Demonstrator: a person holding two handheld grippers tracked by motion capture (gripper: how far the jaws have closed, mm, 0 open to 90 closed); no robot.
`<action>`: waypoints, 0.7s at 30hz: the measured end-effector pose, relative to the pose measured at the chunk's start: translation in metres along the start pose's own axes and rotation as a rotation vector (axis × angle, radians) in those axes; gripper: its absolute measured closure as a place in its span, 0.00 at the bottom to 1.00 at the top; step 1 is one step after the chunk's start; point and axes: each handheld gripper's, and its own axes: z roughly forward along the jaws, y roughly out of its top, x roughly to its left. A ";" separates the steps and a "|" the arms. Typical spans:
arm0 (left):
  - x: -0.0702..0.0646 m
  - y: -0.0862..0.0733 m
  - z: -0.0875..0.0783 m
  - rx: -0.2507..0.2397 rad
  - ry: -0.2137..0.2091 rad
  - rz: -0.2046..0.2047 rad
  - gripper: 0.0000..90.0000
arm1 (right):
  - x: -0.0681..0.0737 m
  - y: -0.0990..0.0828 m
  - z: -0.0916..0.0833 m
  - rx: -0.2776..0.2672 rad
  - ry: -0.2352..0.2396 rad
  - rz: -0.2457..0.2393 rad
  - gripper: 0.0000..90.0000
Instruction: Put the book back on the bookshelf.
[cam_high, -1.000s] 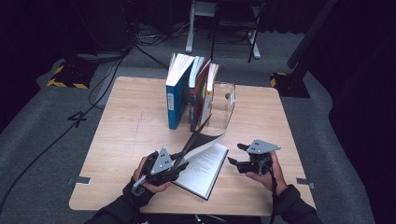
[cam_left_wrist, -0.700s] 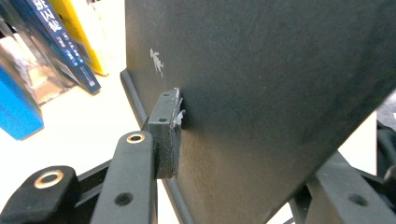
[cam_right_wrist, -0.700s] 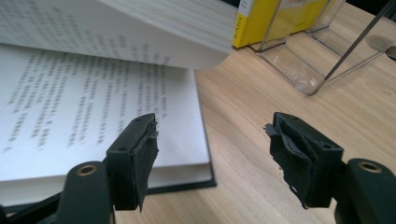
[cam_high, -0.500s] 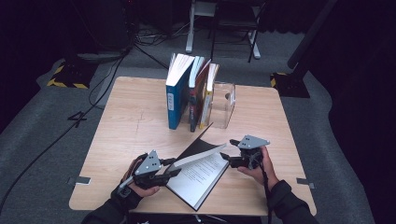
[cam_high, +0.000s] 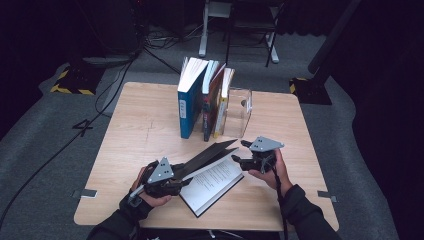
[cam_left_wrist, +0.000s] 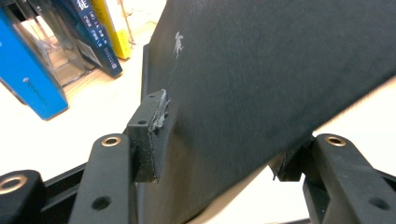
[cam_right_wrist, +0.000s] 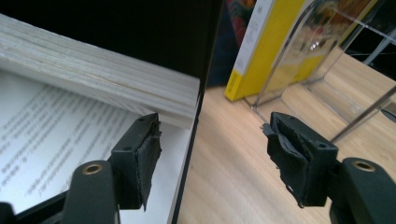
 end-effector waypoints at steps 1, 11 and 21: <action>0.000 0.001 0.003 0.006 0.000 0.004 0.49 | 0.000 0.002 0.001 -0.003 0.000 0.000 0.41; 0.011 0.010 0.009 -0.016 0.039 0.035 0.72 | -0.001 0.013 0.005 -0.034 0.017 -0.001 0.41; 0.011 0.025 0.034 -0.060 -0.125 0.019 0.74 | -0.018 -0.006 -0.021 -0.033 0.105 0.029 0.34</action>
